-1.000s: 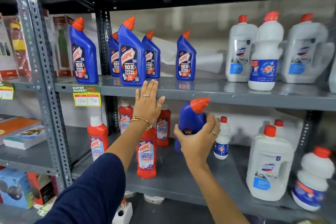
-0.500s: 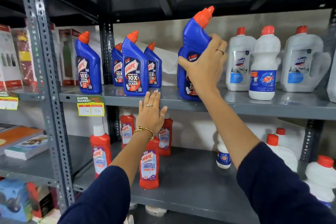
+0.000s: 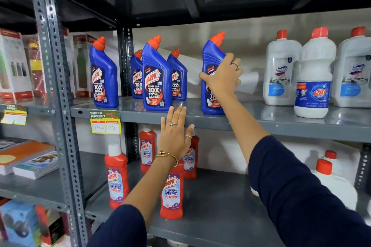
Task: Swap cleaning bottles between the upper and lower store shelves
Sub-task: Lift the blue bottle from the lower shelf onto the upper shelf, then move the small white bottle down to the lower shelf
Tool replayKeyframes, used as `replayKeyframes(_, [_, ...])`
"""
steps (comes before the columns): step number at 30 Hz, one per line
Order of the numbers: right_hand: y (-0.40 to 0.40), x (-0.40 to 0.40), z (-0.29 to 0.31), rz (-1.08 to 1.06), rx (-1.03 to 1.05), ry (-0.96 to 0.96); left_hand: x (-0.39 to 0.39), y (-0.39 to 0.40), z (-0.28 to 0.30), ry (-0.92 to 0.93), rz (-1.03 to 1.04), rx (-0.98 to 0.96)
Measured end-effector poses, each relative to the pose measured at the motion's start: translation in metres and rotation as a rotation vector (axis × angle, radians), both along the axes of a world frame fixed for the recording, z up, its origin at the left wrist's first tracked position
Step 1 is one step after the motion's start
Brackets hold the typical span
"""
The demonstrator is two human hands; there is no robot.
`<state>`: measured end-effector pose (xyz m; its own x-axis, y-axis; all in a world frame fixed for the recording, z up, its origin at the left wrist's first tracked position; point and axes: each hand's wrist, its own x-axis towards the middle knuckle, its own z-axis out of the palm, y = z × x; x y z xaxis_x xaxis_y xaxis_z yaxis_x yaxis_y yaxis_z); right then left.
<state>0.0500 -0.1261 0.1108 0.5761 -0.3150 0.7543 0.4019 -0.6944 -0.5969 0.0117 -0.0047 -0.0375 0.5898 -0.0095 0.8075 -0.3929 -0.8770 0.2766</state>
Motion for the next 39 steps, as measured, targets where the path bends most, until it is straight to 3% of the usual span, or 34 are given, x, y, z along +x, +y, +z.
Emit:
replayKeyframes(12, [-0.007,0.005,-0.013,0.079,-0.022,-0.038,0.000,-0.001,0.000,0.004,-0.012,-0.008])
replayKeyframes(19, [-0.040,-0.012,-0.050,0.161,-0.210,-0.104,-0.007,-0.006,0.003,0.025,0.048,0.011])
replayKeyframes(25, [-0.102,-0.026,-0.054,-0.086,-0.377,-0.111,-0.012,-0.041,0.010,-0.064,0.080,0.238])
replayKeyframes(30, [-0.144,-0.030,-0.058,-0.311,-0.492,-0.083,-0.011,-0.086,0.021,-0.094,-0.027,0.191])
replayKeyframes(35, [-0.179,-0.029,-0.055,-0.459,-0.462,-0.025,-0.001,-0.114,0.022,-0.084,-0.006,0.208])
replayKeyframes(39, [-0.190,-0.026,-0.054,-0.480,-0.295,0.056,0.004,-0.121,0.018,-0.110,0.072,0.265])
